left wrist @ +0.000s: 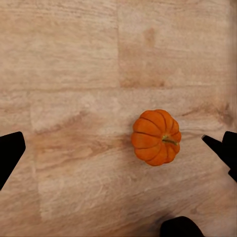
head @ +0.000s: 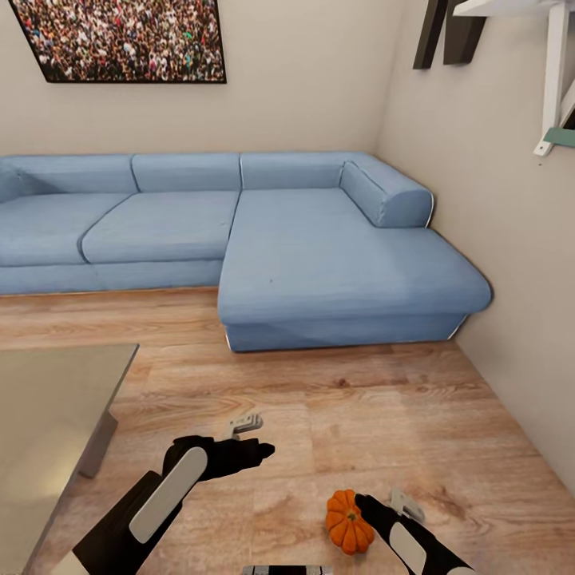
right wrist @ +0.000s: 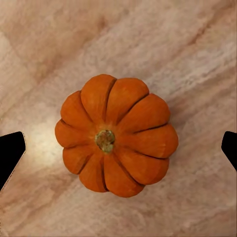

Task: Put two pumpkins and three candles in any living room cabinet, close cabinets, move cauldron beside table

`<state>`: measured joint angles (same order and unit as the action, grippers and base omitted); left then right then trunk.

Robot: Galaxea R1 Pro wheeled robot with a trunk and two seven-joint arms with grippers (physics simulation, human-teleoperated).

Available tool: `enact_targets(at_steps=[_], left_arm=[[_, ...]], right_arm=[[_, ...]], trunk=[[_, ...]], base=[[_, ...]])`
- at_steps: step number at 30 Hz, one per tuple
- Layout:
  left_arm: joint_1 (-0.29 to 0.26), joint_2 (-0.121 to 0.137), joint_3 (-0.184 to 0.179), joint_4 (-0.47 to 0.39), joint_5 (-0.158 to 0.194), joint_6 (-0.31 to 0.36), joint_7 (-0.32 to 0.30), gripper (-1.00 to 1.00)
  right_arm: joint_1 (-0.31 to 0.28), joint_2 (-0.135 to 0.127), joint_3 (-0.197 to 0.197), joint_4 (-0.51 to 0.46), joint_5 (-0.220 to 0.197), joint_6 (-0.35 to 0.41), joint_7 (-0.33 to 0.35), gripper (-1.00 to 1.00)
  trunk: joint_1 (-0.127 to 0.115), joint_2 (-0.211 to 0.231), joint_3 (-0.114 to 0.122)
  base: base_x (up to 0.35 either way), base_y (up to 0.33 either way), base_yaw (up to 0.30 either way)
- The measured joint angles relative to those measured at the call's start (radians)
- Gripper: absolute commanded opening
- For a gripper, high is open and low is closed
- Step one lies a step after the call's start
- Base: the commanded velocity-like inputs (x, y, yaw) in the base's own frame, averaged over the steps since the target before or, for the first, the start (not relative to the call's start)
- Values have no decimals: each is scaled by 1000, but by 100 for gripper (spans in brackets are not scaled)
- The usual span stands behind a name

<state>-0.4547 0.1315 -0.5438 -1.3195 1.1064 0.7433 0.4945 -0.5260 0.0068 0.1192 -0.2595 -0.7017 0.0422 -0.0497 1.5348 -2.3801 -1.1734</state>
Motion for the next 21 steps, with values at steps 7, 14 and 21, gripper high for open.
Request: enact_targets(at_steps=[7,14,21], left_arm=[[0,1,0,-2,6,0,0,100],[0,1,0,-2,6,0,0,100],[0,1,0,-2,6,0,0,100]], right_arm=[[0,-1,0,6,-6,-10,65,100],[0,-1,0,11,-6,-10,71,100],[0,-1,0,12,-6,-10,72,100]], trunk=[[27,-49,-22],[54,-98,-44],[67,-120,-69]], base=[[0,0,0],[0,0,0],[0,0,0]])
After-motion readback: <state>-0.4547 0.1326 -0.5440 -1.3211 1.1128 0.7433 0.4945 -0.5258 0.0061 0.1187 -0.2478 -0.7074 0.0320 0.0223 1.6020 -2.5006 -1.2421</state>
